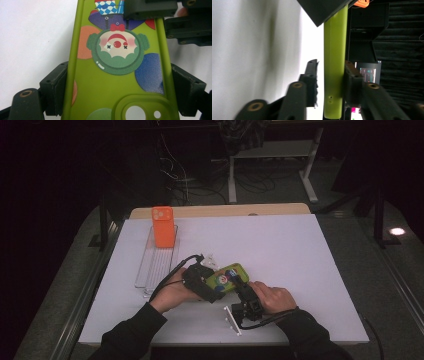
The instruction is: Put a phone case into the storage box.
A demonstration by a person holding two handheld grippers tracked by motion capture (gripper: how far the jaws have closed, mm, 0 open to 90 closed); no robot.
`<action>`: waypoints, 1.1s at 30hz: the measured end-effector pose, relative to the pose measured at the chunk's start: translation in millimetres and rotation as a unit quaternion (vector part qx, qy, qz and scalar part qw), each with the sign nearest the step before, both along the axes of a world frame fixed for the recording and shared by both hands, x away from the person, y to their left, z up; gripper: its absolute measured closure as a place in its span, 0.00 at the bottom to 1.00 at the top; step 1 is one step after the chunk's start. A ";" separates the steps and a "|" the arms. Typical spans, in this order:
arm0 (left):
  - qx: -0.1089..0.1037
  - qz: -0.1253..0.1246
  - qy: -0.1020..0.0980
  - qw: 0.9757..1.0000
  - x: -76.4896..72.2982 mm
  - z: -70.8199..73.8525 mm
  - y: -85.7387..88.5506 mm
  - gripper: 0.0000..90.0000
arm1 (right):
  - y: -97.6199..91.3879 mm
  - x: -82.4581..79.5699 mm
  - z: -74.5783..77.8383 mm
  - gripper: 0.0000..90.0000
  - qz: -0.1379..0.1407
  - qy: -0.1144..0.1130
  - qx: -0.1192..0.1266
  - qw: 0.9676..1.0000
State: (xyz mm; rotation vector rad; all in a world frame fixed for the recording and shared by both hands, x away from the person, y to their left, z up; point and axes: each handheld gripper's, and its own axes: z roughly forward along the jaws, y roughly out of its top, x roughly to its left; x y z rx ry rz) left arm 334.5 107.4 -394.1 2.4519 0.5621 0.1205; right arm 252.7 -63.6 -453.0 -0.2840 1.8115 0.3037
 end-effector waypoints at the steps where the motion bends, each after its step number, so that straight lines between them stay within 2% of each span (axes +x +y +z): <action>1: 0.001 0.000 0.001 1.000 0.0 -0.2 0.1 0.17 | 0.2 -0.6 0.7 0.79 0.002 -0.002 0.000 1.000; 3: -0.003 -0.001 0.005 1.000 0.2 0.0 0.3 0.17 | 0.7 -1.3 2.0 0.82 0.007 -0.005 -0.004 1.000; 4: -0.017 0.009 0.008 1.000 -0.8 -0.7 -0.7 0.17 | 0.8 -1.4 1.9 0.83 0.007 -0.006 -0.007 1.000; 7: -0.021 0.007 0.011 1.000 -0.3 -0.5 0.1 0.17 | 0.4 -2.2 2.1 0.83 0.007 -0.011 -0.009 1.000; 10: -0.018 -0.002 0.004 1.000 0.0 -1.1 1.5 0.16 | 0.7 -2.7 2.1 0.84 0.009 -0.012 -0.013 1.000; 12: -0.024 0.000 -0.012 1.000 -3.4 -1.3 1.9 0.15 | 0.7 -3.4 2.0 0.84 0.006 -0.010 -0.009 1.000; 13: -0.017 -0.006 -0.018 1.000 -3.5 -0.8 2.3 0.14 | 0.6 -3.5 2.3 0.84 0.004 -0.010 -0.006 1.000; 15: -0.021 -0.005 -0.010 1.000 -3.4 -1.4 2.2 0.08 | -0.1 -2.7 3.2 0.84 0.003 -0.009 -0.008 1.000; 18: -0.025 -0.007 0.000 1.000 -2.9 -1.3 3.3 0.02 | -1.8 -1.4 4.8 0.84 -0.005 -0.007 -0.002 1.000; 20: -0.027 -0.011 -0.004 1.000 -2.3 -0.2 5.1 0.00 | -3.6 -0.2 5.5 0.84 -0.009 -0.004 0.002 1.000; 24: -0.036 -0.010 -0.004 0.999 -2.4 3.1 8.7 0.00 | -8.7 3.7 6.9 0.84 -0.019 0.003 0.004 1.000; 28: -0.024 -0.016 -0.010 1.000 0.4 5.7 15.3 0.00 | -16.5 9.4 9.2 0.84 -0.035 0.013 0.009 0.999; 30: -0.029 -0.007 -0.006 1.000 0.9 5.5 17.2 0.00 | -21.1 12.9 9.6 0.84 -0.043 0.011 0.016 0.999; 33: -0.032 -0.001 -0.001 0.999 2.4 5.3 20.0 0.00 | -28.7 17.8 12.1 0.84 -0.058 0.025 0.018 0.998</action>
